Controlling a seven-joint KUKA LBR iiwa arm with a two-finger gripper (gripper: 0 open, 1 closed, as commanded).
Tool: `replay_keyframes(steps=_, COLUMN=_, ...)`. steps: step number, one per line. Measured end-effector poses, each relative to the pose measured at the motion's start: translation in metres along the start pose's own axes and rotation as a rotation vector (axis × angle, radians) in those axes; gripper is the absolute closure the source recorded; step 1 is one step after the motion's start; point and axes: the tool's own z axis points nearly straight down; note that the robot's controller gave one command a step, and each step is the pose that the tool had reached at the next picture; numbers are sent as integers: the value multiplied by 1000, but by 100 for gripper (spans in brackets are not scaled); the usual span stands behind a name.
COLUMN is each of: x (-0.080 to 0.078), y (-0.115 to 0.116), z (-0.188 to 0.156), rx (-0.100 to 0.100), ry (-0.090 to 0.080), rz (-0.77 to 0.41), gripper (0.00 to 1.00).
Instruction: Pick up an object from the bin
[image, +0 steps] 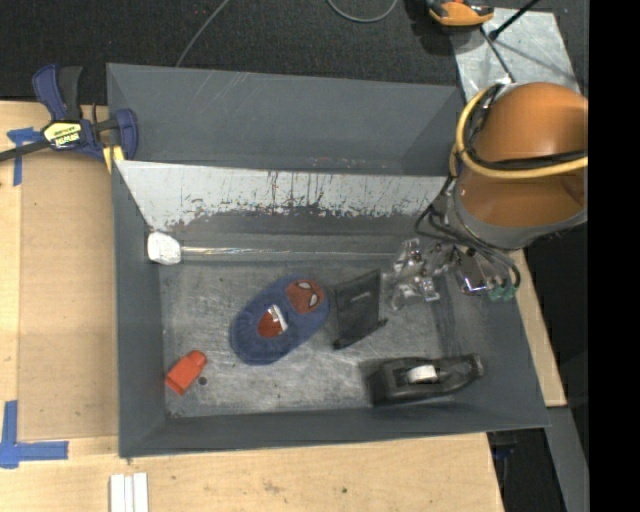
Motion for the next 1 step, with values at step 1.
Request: replay_keyframes(steps=1, x=1, y=0, z=4, rx=-2, ry=8, rz=0, gripper=0)
